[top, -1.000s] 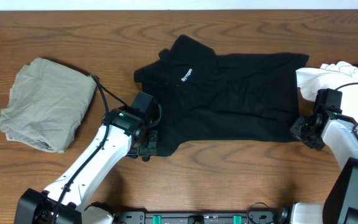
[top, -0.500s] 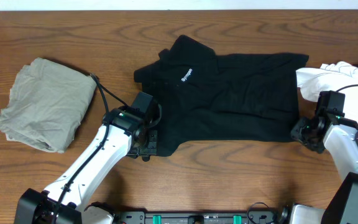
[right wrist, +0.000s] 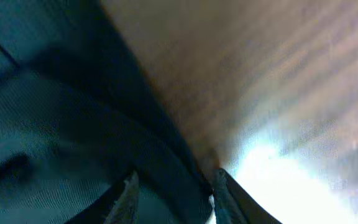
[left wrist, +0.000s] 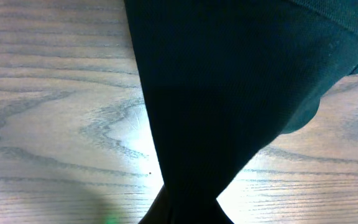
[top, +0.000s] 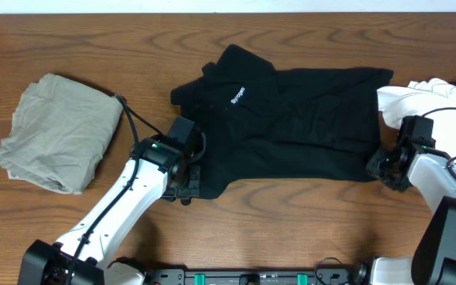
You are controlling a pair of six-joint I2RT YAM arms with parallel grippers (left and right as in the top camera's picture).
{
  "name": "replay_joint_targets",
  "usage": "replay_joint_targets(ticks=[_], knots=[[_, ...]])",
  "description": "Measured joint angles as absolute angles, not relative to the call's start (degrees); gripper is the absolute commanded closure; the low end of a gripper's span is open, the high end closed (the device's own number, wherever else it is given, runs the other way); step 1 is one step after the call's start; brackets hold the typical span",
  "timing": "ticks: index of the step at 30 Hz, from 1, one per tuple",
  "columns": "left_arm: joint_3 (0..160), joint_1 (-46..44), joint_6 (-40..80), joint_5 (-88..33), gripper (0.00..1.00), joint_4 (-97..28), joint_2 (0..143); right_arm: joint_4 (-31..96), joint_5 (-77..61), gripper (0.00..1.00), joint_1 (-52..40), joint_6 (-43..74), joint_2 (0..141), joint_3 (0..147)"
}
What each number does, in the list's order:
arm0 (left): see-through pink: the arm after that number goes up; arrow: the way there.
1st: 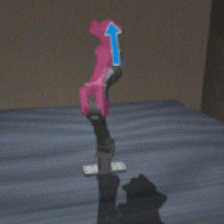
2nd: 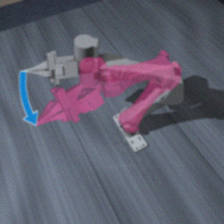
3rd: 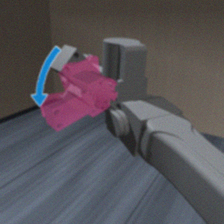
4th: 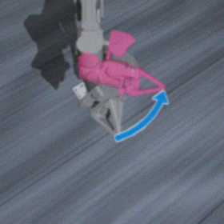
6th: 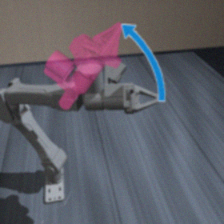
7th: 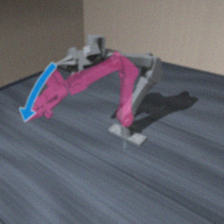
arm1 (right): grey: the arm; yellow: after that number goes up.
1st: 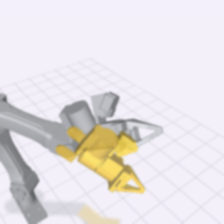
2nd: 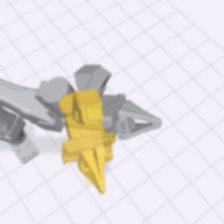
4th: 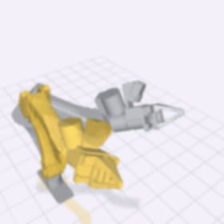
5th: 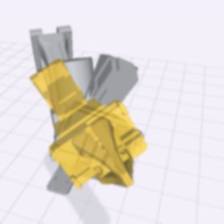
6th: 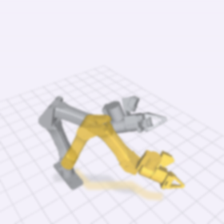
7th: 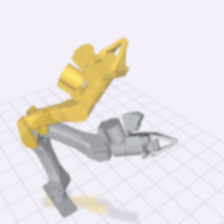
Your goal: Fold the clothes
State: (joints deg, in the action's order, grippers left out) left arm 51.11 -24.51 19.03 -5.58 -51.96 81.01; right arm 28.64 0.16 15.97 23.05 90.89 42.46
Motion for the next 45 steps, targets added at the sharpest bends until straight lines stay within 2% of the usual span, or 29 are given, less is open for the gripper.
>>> replay_joint_targets(ticks=[5,11,36,45], knots=[[51.1,-24.5,19.0,-5.6,0.94,-52.0,81.0,25.8,1.3,0.66,16.0,22.7,94.0,44.4],[51.1,-24.5,19.0,-5.6,0.94,-52.0,81.0,26.6,0.9,0.67,16.3,21.2,94.7,45.1],[51.1,-24.5,18.4,-5.6,0.94,-51.9,81.0,37.2,-3.1,0.63,16.3,19.7,91.4,44.2],[51.1,-24.5,18.2,-5.6,0.94,-51.9,81.0,35.6,-3.0,0.59,16.3,19.7,91.3,44.0]])
